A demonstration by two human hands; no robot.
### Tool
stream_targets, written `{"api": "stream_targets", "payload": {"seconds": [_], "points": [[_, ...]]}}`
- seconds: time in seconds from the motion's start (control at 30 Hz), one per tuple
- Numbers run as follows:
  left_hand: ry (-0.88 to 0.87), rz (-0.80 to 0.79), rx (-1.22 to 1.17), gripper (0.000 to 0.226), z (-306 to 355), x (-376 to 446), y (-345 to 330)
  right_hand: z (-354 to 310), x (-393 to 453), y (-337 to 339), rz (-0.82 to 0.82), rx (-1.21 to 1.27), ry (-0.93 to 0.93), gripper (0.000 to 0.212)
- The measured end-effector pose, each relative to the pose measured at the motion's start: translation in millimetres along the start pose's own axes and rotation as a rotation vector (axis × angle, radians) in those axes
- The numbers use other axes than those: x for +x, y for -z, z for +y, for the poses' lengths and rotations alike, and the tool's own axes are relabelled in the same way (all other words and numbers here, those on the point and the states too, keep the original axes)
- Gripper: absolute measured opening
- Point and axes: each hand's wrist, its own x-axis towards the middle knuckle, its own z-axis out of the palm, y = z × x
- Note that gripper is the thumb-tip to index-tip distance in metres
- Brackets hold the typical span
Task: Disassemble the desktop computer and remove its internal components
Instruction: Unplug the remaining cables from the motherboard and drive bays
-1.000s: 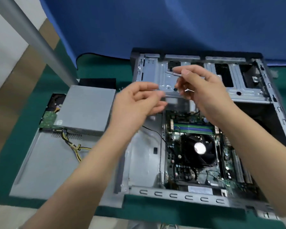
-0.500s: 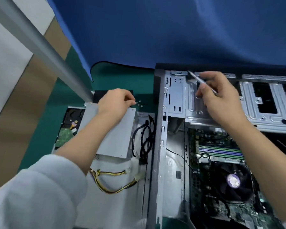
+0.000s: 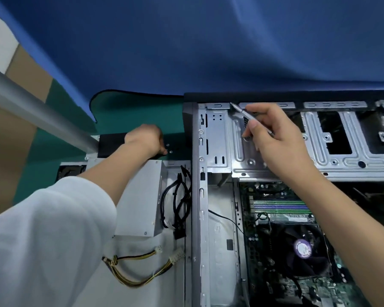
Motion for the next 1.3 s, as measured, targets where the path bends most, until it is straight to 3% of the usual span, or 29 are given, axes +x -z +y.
{"api": "stream_targets", "payload": {"seconds": [0.17, 0.27, 0.33, 0.47, 0.63, 0.73, 0.9, 1.13, 1.3], "points": [[-0.009, -0.02, -0.002, 0.034, 1.1, -0.1, 1.3, -3.2, -0.2, 0.0, -0.009, -0.013, -0.003, 0.024], [-0.059, 0.132, -0.057, 0.019, -3.0, -9.0, 2.5, -5.4, -2.1, 1.0, 0.005, 0.079, -0.004, 0.022], [-0.144, 0.27, -0.244, 0.006, -6.5, -19.9, 0.2, -6.6, -5.4, 4.6, 0.003, 0.124, -0.003, 0.02], [-0.273, 0.388, -0.795, 0.021, 9.3, -63.1, -11.0, -3.5, -23.3, 23.3, -0.049, -0.007, 0.043, 0.021], [-0.202, 0.413, -0.986, 0.022, 46.6, -127.9, -36.0, 9.9, -53.7, 62.1, -0.075, -0.335, 0.152, 0.016], [-0.092, 0.451, -0.949, 0.038, 65.9, -160.1, -53.0, 17.1, -63.4, 76.0, -0.081, -0.419, 0.165, 0.011], [-0.026, 0.582, -0.741, 0.044, 84.7, -189.9, -73.9, 24.7, -65.3, 78.6, -0.092, -0.459, 0.234, 0.014], [0.077, 0.676, -0.462, 0.044, 93.3, -188.8, -74.0, 40.1, -70.9, 76.3, -0.044, -0.495, 0.379, 0.019], [0.106, 0.696, -0.352, 0.043, 96.8, -188.3, -75.5, 42.1, -75.8, 80.1, -0.083, -0.531, 0.362, 0.026]]}}
